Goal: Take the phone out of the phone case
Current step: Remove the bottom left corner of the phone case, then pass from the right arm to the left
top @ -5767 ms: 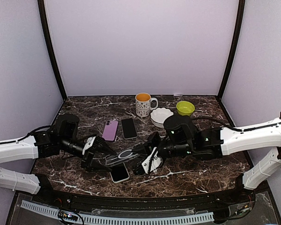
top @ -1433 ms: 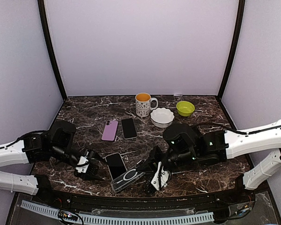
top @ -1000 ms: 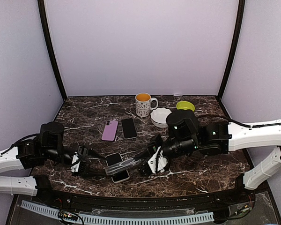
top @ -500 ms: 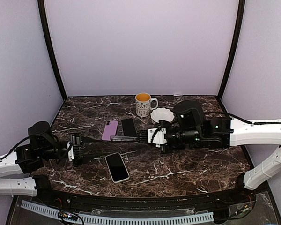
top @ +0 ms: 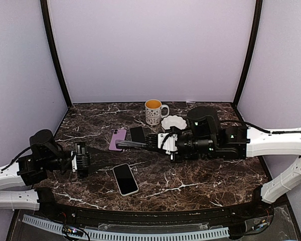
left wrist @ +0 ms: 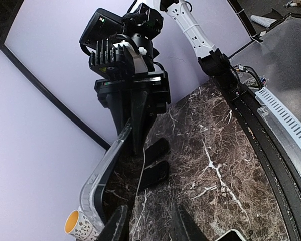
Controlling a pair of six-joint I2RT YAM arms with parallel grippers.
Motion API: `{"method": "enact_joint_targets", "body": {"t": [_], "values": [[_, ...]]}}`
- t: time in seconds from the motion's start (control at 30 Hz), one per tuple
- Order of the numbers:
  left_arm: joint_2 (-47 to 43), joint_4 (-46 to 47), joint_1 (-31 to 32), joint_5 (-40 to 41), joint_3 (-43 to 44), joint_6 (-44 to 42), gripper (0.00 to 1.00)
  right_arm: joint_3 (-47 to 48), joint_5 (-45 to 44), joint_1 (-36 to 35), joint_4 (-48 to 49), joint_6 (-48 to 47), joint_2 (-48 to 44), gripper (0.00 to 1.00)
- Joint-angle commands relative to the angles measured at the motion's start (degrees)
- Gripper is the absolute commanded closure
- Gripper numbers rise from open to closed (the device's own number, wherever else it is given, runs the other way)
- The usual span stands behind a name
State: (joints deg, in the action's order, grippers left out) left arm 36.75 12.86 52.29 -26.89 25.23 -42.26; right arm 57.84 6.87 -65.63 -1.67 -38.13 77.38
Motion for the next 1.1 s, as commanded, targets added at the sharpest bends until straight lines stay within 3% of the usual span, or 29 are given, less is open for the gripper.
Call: {"method": "enact_joint_targets", "body": {"t": [0.0, 0.67, 0.83, 1.07], "values": [[0.15, 3.13, 0.01, -0.68, -1.03, 1.79, 0.68, 1.12, 2.15, -0.96, 6.65, -0.97, -0.57, 1.00], [1.64, 2.16, 0.04, 1.11, -0.90, 1.30, 0.67, 0.87, 4.76, -4.00, 6.70, -5.46, -1.06, 1.00], [2.17, 2.78, 0.02, 3.39, -1.00, 1.94, 0.55, 1.49, 5.95, -5.04, 6.32, -6.39, -0.95, 1.00], [3.28, 1.94, 0.01, 4.41, -0.63, 1.91, 0.52, 3.38, 7.24, -6.52, 5.25, -7.18, 0.41, 1.00]]}}
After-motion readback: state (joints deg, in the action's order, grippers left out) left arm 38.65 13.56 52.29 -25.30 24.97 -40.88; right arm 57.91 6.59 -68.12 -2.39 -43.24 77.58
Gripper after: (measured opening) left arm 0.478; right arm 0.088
